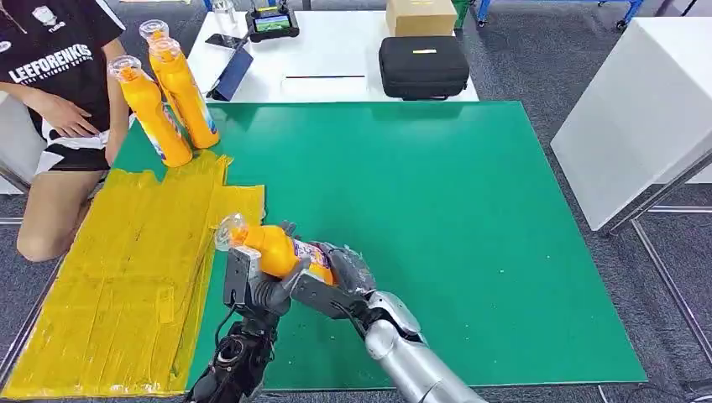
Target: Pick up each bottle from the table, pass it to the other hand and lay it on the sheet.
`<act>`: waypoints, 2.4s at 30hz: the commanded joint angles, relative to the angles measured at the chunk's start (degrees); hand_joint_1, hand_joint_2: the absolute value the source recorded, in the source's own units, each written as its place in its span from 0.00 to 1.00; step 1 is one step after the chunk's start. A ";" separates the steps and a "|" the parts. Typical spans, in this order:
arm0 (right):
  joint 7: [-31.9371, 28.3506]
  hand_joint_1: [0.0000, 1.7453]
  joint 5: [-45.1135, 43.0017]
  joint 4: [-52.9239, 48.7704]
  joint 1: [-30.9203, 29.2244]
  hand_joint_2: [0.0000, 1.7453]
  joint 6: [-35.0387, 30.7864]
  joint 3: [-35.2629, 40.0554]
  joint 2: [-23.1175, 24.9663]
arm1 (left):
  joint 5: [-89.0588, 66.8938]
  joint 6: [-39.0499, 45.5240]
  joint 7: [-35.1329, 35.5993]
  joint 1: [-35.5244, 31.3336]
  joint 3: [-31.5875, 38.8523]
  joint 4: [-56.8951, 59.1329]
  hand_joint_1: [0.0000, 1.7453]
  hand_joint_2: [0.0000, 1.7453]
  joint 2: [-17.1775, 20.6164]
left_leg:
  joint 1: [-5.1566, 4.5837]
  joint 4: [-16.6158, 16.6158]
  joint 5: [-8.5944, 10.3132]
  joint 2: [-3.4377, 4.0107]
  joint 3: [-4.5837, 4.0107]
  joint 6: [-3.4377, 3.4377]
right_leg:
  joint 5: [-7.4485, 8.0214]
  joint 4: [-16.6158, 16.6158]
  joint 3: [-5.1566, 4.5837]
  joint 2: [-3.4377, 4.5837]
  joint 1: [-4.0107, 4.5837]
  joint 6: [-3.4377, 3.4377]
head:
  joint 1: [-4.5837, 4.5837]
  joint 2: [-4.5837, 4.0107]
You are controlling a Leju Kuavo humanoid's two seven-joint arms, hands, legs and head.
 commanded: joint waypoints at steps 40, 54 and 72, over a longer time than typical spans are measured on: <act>-8.43 0.00 -23.09 -44.43 16.33 1.00 -2.81 -6.63 -11.24 | -13.40 31.72 -17.39 3.31 0.70 -14.74 1.00 1.00 4.21 | 0.03 0.03 -0.09 -0.19 0.06 -0.16 | -0.15 0.01 0.13 -0.26 0.05 0.01 | 0.02 0.00; -12.74 0.00 -24.00 -58.18 22.86 1.00 -11.39 -12.45 -15.36 | -83.43 36.37 -19.38 4.96 22.32 -27.86 1.00 1.00 -3.40 | 0.07 0.04 -0.21 0.10 0.31 -0.30 | -0.19 0.01 0.28 -0.08 0.06 -0.04 | -0.02 0.00; -16.42 0.00 -27.90 -68.97 30.24 1.00 -7.65 -25.27 -13.58 | -94.94 35.19 60.13 -34.59 -57.14 12.42 1.00 1.00 42.00 | 0.09 -0.05 0.35 0.63 0.09 -0.70 | 0.42 0.08 -0.03 0.57 0.16 -0.42 | -0.13 0.00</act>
